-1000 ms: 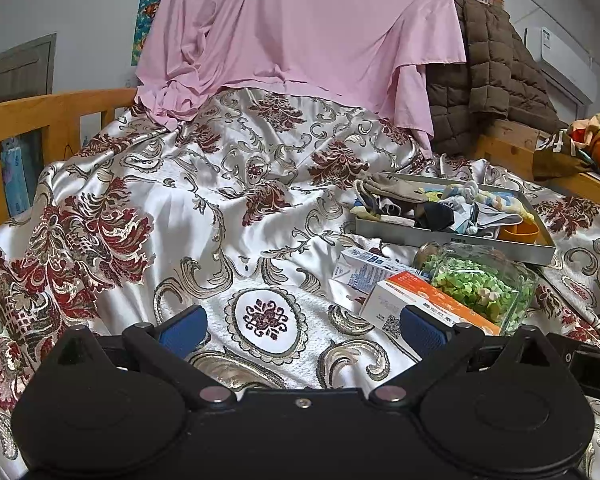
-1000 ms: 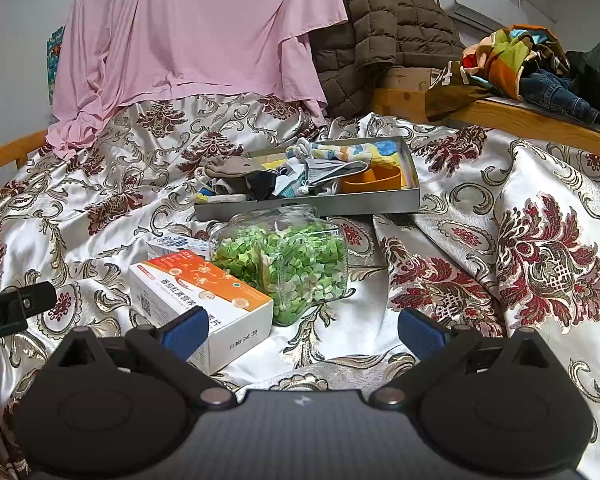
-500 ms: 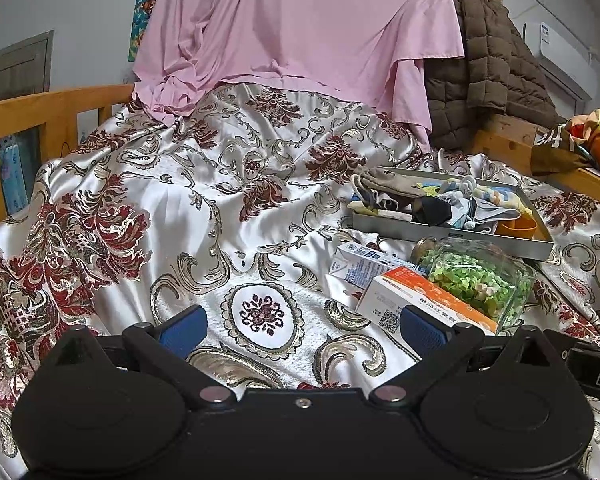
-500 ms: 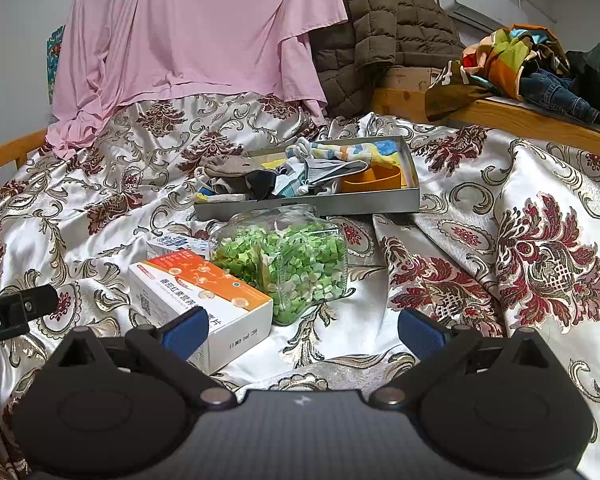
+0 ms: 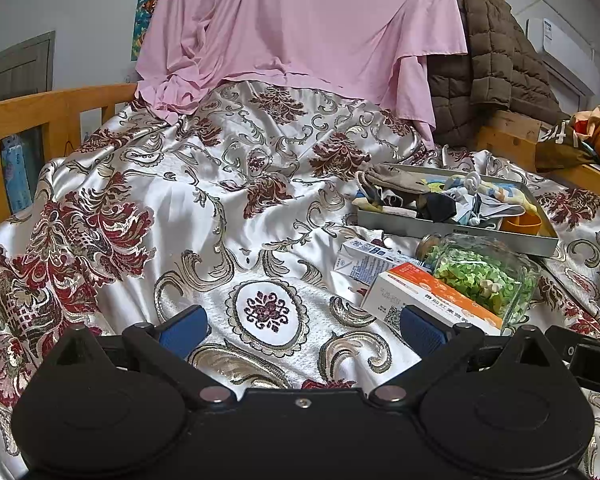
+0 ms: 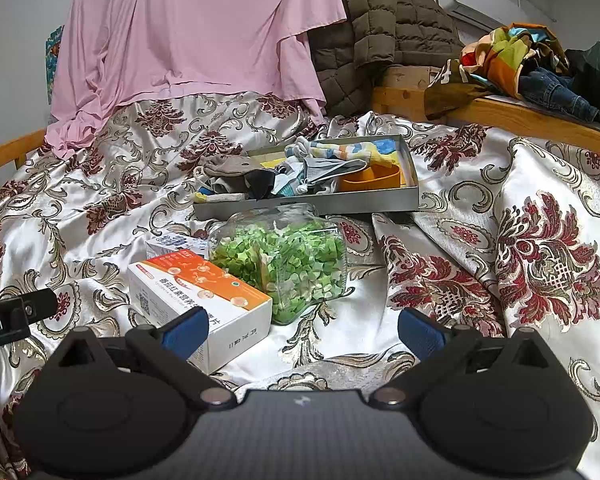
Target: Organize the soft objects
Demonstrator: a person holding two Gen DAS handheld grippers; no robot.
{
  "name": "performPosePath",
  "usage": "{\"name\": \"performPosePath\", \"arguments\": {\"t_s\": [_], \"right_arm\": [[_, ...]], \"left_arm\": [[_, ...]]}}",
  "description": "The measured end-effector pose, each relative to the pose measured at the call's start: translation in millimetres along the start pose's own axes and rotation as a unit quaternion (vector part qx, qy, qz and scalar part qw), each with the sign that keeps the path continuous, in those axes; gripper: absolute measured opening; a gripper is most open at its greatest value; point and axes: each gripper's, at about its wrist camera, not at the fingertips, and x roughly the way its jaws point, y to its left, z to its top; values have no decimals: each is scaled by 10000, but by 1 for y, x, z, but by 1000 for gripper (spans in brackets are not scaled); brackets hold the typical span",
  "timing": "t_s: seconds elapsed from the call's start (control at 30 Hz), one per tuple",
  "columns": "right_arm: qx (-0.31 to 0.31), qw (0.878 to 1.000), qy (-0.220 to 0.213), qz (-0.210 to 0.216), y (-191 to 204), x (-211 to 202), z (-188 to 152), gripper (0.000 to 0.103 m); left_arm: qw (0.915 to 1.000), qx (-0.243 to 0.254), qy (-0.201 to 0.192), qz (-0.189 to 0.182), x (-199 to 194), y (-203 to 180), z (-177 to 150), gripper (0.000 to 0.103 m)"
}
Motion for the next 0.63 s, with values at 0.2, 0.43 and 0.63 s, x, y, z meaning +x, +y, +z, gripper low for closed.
{"name": "performPosePath", "arguments": {"t_s": [0.2,0.43,0.63], "right_arm": [[-2,10000,1,0,0,0,0,103],[7,10000,5,-5,0,0,0,103],[10,10000,11,-9,-1,2,-3,103]], "left_arm": [[10000,15,0,23,0,-1,0,102],[10000,25,-4,30,0,-1,0,102],[10000,58,4,27,0,-1,0,102]]}}
